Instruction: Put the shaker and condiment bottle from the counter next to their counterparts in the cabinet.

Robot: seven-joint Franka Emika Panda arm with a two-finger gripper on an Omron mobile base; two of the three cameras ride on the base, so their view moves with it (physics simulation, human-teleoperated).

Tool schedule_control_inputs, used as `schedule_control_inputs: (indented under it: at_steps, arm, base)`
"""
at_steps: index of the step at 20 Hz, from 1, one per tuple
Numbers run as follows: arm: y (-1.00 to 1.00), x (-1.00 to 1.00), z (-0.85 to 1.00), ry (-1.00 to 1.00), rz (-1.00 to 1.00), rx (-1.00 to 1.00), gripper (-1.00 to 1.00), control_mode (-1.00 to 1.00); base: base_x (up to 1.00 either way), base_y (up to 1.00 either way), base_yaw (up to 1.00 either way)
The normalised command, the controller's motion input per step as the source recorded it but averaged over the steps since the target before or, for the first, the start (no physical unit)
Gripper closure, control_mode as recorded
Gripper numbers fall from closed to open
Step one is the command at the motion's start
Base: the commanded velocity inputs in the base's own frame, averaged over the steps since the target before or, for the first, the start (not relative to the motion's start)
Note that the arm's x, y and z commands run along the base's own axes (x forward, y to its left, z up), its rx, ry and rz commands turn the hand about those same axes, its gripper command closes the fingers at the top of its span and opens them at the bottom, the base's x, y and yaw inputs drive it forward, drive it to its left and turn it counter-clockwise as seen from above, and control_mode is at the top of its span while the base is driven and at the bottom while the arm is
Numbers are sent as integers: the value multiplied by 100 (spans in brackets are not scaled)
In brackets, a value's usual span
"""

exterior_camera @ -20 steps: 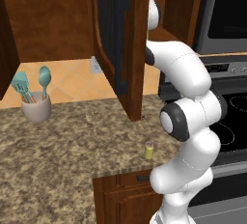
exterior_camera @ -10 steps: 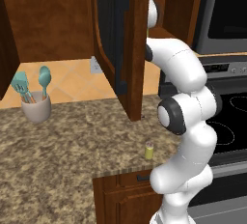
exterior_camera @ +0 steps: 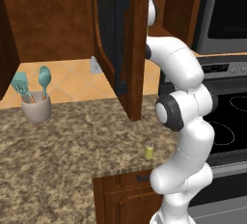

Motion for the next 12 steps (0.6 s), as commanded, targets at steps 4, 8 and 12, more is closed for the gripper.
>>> schedule_control_inputs:
  at_steps: [4, 8, 12]
  arm:
    - [0, 0, -12, 0, 0, 4, -100, -100]
    - [-3, 0, -5, 0, 0, 5, -100, -100]
    - [-8, 0, 0, 0, 0, 5, -100, -100]
  base:
    - [0, 0, 0]
    - [0, 0, 0]
    - [0, 0, 0]
